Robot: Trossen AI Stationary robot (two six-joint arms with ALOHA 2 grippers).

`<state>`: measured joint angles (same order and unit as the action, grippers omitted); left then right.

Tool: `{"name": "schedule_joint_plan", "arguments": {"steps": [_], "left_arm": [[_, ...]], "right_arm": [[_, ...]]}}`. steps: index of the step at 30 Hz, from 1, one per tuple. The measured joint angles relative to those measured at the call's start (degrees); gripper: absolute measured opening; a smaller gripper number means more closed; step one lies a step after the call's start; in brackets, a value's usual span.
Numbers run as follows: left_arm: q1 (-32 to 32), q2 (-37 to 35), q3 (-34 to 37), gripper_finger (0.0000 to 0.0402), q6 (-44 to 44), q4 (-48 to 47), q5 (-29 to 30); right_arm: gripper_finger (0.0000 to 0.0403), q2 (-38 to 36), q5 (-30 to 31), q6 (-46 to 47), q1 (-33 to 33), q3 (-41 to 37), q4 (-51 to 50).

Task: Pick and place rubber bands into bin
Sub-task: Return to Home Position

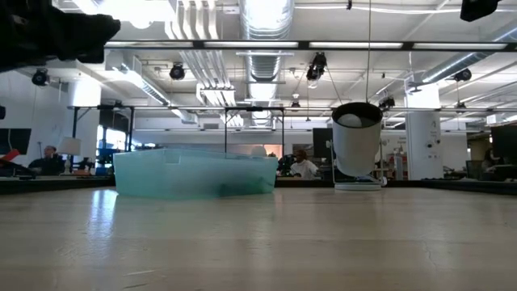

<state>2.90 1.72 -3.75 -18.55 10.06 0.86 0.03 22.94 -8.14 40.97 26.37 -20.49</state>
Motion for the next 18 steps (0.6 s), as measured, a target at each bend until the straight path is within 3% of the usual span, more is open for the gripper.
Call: {"name": "schedule_joint_plan", "arguments": {"steps": [4, 18], "left_arm": [[0.0, 0.0, 3.2, 0.0099, -1.0, 5.0, 0.0], [0.0, 1.9, 3.3, 0.0099, 0.0, 3.8, -0.2]], "right_arm": [[0.0132, 0.1, -1.1, -0.2, 0.0, -0.9, 1.3], [0.0132, 0.0, -6.3, 0.0, 0.0, -7.6, 9.4]]}}
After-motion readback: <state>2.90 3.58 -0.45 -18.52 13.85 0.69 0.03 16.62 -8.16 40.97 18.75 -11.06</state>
